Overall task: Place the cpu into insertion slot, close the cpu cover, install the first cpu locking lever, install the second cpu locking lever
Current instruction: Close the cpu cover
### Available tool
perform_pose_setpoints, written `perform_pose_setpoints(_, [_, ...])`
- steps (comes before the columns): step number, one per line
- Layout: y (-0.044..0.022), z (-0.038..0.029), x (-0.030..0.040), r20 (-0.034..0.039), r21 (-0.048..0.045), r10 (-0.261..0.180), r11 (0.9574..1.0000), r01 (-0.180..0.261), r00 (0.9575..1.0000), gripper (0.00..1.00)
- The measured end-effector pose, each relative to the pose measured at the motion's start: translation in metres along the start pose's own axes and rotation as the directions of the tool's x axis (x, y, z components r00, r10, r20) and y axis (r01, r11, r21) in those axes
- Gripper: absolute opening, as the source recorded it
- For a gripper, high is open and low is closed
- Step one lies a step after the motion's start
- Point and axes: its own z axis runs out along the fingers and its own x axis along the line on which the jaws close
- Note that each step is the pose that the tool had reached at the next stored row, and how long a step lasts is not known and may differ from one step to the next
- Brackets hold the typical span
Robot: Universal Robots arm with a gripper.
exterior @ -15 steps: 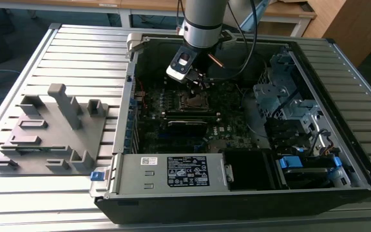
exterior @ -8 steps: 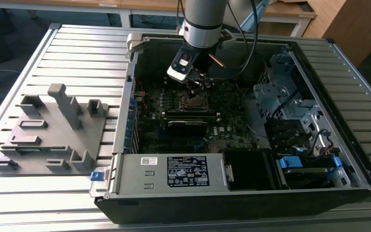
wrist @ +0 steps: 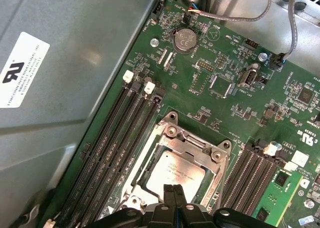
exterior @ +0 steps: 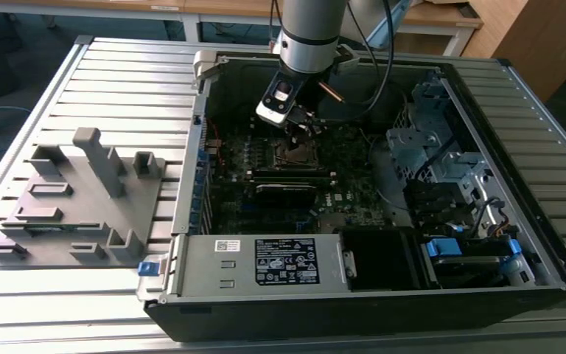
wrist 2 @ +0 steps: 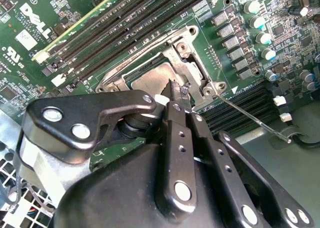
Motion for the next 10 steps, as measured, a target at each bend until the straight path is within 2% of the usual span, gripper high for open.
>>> perform_pose_setpoints(10, [0.0000, 0.0000, 0.0000, 0.0001, 0.0001, -0.011, 0.9999, 0.011, 0.9999, 0.10])
